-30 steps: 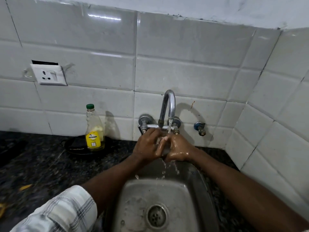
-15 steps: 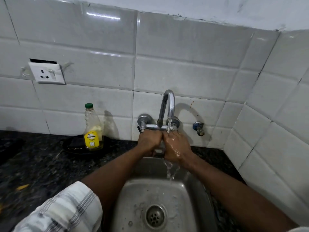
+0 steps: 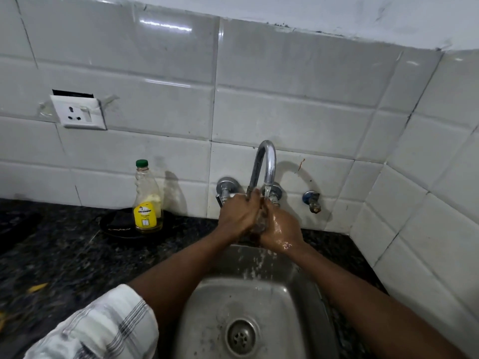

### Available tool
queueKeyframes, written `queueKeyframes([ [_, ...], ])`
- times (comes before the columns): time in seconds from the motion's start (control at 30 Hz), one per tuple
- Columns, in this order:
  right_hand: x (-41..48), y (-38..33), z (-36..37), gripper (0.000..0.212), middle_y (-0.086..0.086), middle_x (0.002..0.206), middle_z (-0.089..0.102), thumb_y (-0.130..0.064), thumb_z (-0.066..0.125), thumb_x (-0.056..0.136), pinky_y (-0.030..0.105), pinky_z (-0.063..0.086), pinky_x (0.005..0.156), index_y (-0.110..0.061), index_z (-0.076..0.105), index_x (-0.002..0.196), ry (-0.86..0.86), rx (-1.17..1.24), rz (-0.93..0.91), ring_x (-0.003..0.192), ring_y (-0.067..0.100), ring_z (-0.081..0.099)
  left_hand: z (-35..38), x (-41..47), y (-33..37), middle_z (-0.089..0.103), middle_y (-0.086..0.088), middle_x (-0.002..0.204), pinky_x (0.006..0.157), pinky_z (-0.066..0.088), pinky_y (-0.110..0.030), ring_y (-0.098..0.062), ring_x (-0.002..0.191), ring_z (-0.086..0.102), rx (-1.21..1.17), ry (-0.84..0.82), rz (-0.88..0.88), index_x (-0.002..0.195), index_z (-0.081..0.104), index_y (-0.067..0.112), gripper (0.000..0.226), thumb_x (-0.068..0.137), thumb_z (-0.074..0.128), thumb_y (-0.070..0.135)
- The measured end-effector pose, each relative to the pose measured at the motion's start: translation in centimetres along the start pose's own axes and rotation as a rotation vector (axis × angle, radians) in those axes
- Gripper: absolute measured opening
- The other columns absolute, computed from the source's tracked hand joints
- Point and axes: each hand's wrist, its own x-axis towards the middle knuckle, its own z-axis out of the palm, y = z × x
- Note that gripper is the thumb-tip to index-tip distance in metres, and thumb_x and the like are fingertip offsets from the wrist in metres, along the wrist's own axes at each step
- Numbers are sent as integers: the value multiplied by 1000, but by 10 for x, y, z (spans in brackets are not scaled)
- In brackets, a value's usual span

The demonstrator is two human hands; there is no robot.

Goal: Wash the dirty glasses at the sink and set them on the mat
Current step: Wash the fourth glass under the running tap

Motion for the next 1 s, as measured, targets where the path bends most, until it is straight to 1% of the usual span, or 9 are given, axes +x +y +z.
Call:
queueKeyframes([
  [0.1,-5,2,6,87,-4,113,69,-36,89,63,21,56,81,-29,42,136,14,461,107,94,4,67,9,0,-17,72,-22,98,91,55,-48,-30,94,68,-664,-186,-446,91,67,19,74,84,31,83],
  [0.17,-7,1,14,84,-7,113,67,-30,92,62,18,55,82,-29,45,132,94,579,135,97,-1,65,18,-6,-31,70,-28,111,94,52,-53,-36,105,64,-904,-426,-687,111,70,8,87,84,31,80],
  [0.33,-10,-9,26,78,-6,114,66,-9,86,64,26,57,86,-28,46,128,193,734,145,100,4,66,29,-12,-33,74,-15,92,75,54,-40,-30,90,65,-1196,-451,-725,106,70,9,57,94,29,48],
  [0.43,-5,-7,23,79,-9,113,63,-9,87,63,27,55,86,-29,48,128,243,824,189,103,8,63,29,-8,-30,71,-15,94,83,51,-38,-28,96,61,-1175,-322,-756,102,73,8,51,86,38,43],
  [0.57,4,-22,16,44,3,97,73,-7,83,68,31,58,68,-19,65,106,349,1127,417,90,25,72,45,-6,-22,76,-13,97,83,59,-45,-27,90,72,-1077,42,-720,94,75,10,38,77,61,41],
  [0.7,10,-30,22,38,7,92,76,-22,85,68,34,61,68,-10,72,102,380,1375,740,82,24,74,32,-14,-10,70,-3,79,57,46,-10,-4,64,60,-529,559,-222,86,71,7,20,90,65,26],
  [0.83,12,-31,22,37,7,91,77,-26,84,69,36,59,73,-10,73,100,363,1401,770,83,25,74,20,-19,-11,64,1,81,60,40,-11,-9,71,58,-329,571,40,90,67,10,10,91,65,20],
  [0.93,12,-29,23,31,7,95,74,-25,80,77,30,57,70,-11,68,101,465,1158,553,88,25,71,14,-5,-8,67,-5,82,57,44,-15,-15,71,61,-354,439,-126,97,71,3,24,97,58,23],
  [1.0,10,-23,26,31,5,97,72,-31,78,79,34,59,73,-14,66,101,446,952,418,89,23,69,7,8,-11,69,-7,91,59,45,-20,-14,75,60,-346,278,-330,122,65,5,39,99,50,33],
])
